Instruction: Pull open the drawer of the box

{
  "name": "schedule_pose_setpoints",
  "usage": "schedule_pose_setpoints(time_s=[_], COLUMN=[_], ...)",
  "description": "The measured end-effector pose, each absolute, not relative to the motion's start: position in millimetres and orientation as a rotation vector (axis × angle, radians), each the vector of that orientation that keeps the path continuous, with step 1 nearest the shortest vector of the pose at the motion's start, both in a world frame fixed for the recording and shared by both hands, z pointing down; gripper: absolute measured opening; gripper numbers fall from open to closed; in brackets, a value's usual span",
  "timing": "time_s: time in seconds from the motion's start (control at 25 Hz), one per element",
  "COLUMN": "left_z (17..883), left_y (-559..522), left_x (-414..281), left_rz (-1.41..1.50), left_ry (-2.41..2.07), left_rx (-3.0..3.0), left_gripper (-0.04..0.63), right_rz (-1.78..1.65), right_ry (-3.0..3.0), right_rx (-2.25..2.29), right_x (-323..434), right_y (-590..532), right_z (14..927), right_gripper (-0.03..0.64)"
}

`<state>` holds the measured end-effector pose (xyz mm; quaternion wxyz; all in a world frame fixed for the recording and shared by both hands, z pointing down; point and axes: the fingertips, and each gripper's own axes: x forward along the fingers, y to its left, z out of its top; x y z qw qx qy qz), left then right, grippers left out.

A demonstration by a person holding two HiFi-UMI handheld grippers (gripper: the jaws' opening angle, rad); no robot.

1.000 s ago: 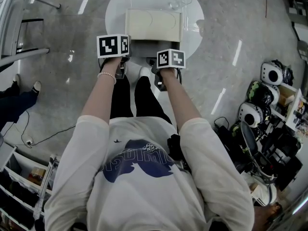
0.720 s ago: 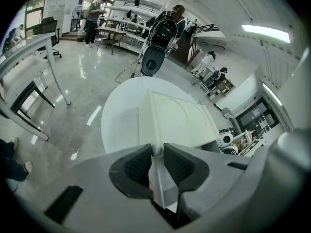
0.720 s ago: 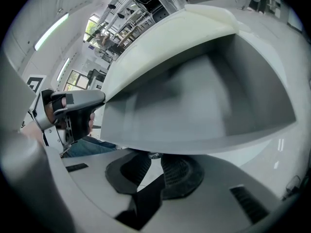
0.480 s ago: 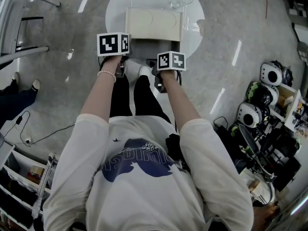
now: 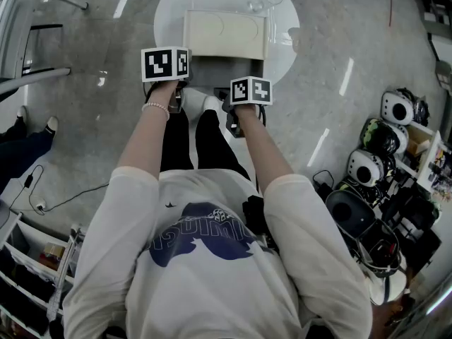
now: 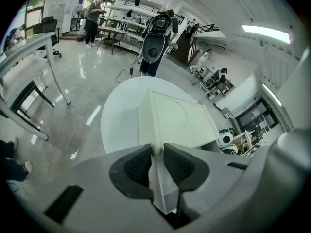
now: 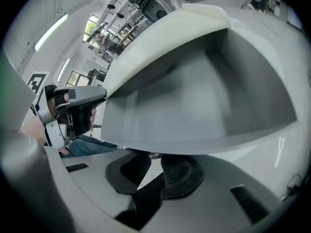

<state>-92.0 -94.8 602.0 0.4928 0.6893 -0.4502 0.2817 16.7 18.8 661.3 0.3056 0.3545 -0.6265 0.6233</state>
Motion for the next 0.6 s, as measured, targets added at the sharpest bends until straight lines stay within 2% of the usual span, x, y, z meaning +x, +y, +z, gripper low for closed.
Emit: schedule_pose_setpoints(time_s=[0.6], left_z=[603.2], left_y=[-94.8], left_x=[-91.0], left_rz=[0.693], left_ry=[-1.089], left_rx=[1.675], left_gripper=[0.084], right_rz=[1.656], right_ry=[-1.655], right_rx=[0.928], right_x=[18.0], right_y=[29.8], right_z=[662.9], right_gripper=[0.058])
